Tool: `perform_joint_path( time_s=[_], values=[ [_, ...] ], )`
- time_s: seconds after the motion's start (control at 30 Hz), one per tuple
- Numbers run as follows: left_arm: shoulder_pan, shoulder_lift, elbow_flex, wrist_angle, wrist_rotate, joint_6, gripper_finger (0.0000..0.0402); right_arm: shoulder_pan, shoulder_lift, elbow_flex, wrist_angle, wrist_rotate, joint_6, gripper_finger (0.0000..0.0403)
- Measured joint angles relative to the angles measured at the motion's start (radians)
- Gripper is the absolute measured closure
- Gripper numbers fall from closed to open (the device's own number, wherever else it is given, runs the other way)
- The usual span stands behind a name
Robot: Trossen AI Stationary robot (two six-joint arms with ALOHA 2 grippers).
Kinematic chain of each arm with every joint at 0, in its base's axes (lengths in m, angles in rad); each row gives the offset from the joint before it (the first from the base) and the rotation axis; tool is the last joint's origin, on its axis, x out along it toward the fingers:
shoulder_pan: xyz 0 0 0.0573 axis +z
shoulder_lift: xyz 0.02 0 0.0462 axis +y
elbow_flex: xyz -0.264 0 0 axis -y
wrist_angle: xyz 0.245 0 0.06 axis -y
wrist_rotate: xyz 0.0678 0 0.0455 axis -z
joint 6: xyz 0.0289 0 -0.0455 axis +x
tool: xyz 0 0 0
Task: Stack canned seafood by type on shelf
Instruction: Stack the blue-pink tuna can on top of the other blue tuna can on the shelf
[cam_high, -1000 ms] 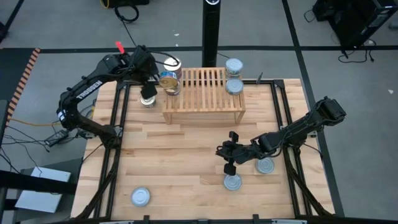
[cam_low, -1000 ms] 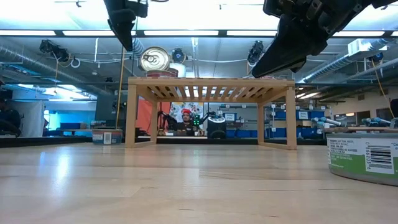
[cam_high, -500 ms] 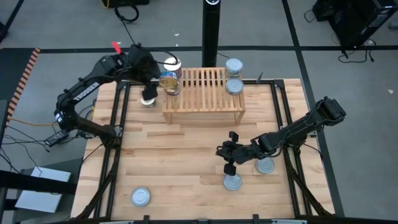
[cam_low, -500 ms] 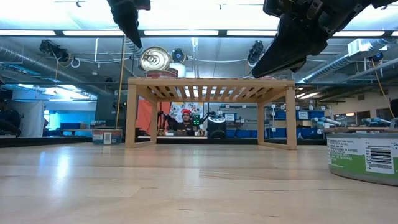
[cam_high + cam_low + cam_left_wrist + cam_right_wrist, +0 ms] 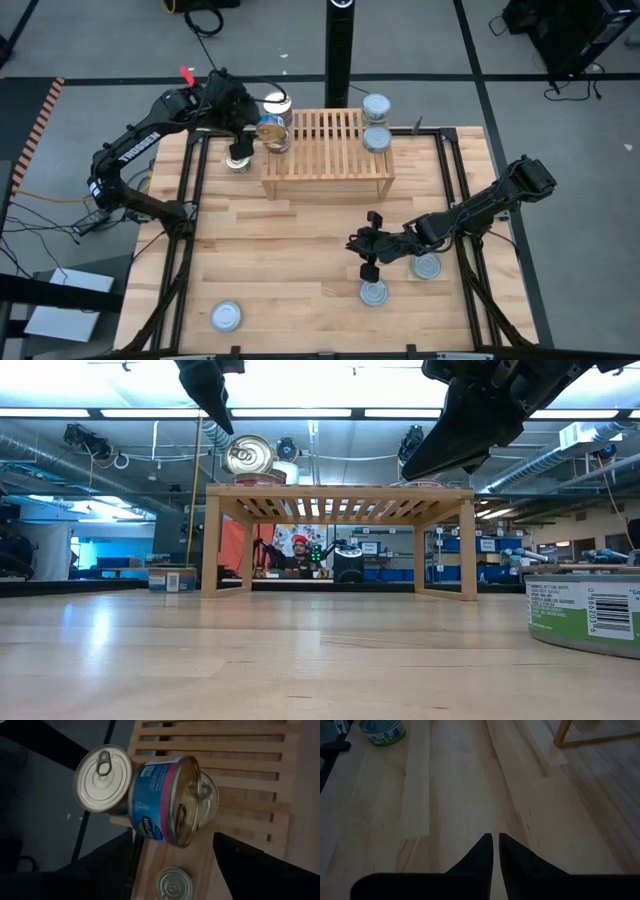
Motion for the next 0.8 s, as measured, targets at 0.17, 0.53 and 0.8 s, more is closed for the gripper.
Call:
perform_joint_path(
  time_s=[0.17, 0.53, 0.8],
  values=[
    [0.014, 0.032, -0.001, -0.011, 0.059, 0.001, 0.0119, 0.000, 0.000, 0.000, 0.000, 0.000, 0.000, 0.0360],
    [0.105, 0.072, -0.001, 0.028, 0.141, -0.003, 0.0119, 0.000, 0.000, 0.000, 0.001, 0.000, -0.010, 0.0360],
    [0.131, 0.117, 0.000, 0.057, 0.245, -0.004, 0.0119, 0.000, 0.000, 0.000, 0.003, 0.000, -0.011, 0.0360]
  ],
)
